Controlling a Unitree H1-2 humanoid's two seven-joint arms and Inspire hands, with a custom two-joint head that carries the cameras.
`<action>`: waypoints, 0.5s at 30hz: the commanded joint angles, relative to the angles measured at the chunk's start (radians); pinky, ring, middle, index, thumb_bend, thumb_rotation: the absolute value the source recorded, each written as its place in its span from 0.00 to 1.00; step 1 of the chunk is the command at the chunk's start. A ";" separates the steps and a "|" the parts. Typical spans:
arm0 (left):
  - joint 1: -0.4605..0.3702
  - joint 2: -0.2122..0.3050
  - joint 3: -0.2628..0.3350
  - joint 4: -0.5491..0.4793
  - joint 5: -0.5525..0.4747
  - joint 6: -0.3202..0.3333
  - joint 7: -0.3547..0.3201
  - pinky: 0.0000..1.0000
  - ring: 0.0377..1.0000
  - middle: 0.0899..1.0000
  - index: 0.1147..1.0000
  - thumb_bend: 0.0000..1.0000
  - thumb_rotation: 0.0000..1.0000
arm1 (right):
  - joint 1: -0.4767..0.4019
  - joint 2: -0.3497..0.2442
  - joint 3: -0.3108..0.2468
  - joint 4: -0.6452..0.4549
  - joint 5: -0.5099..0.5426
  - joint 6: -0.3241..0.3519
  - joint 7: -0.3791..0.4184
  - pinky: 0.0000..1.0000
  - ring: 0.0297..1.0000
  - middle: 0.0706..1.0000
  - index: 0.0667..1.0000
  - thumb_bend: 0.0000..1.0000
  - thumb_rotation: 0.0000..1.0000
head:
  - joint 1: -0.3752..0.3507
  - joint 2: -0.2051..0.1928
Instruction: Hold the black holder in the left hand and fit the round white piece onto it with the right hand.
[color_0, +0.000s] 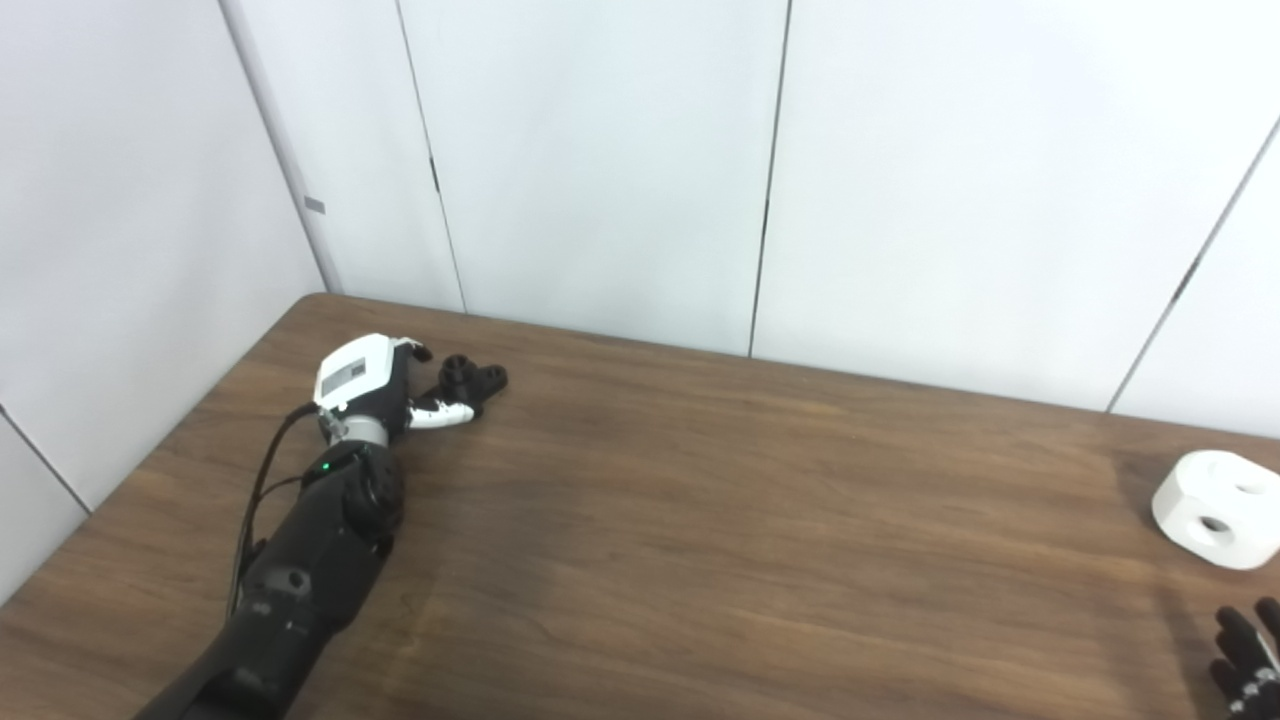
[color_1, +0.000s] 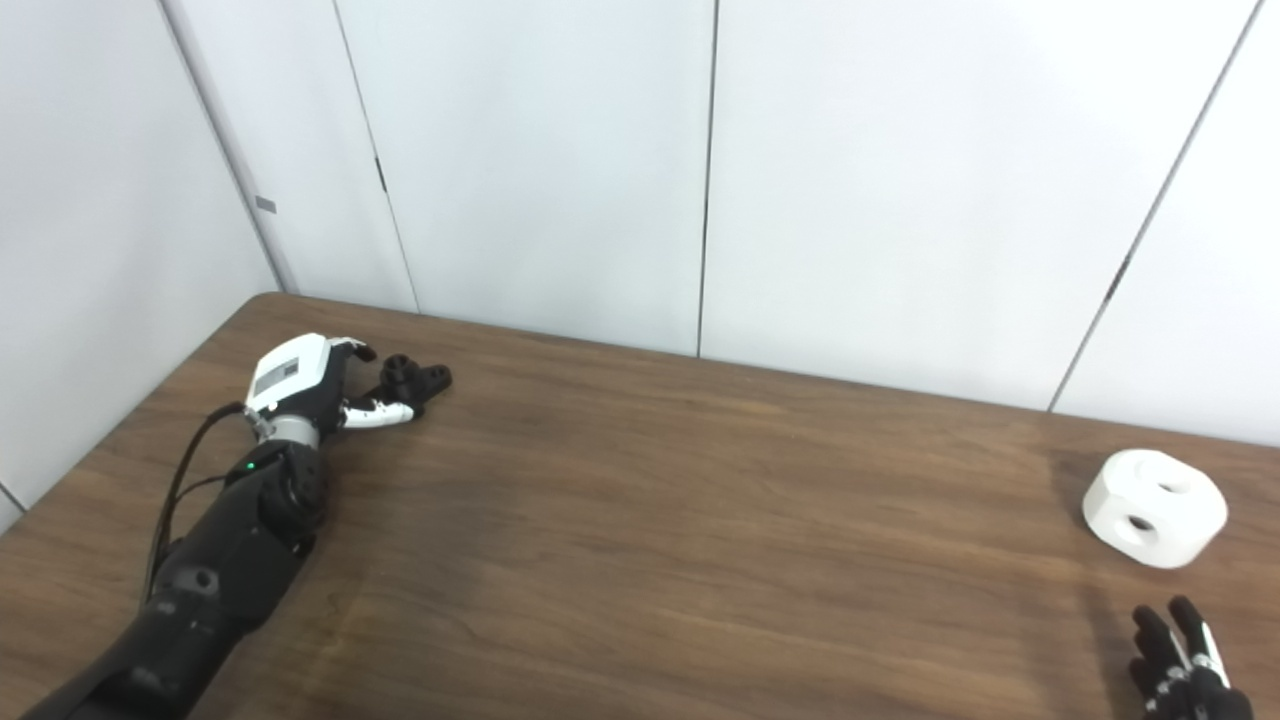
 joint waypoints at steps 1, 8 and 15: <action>-0.063 0.032 -0.002 0.002 -0.001 -0.020 0.030 1.00 0.94 0.89 0.74 0.88 0.40 | 0.035 0.013 0.011 0.002 0.000 0.012 0.001 1.00 0.98 0.94 1.00 0.65 1.00 | -0.001 0.001; -0.079 0.040 -0.036 0.049 0.001 -0.007 0.034 0.98 0.93 0.88 0.72 0.89 0.42 | 0.036 0.011 0.014 0.003 0.002 0.005 0.000 1.00 0.97 0.94 1.00 0.66 1.00 | -0.002 0.003; -0.058 0.042 -0.029 0.025 -0.024 -0.015 0.030 1.00 0.94 0.87 0.63 0.88 0.37 | 0.036 0.007 0.013 0.004 0.006 0.007 0.002 1.00 0.97 0.94 1.00 0.67 0.99 | -0.001 0.005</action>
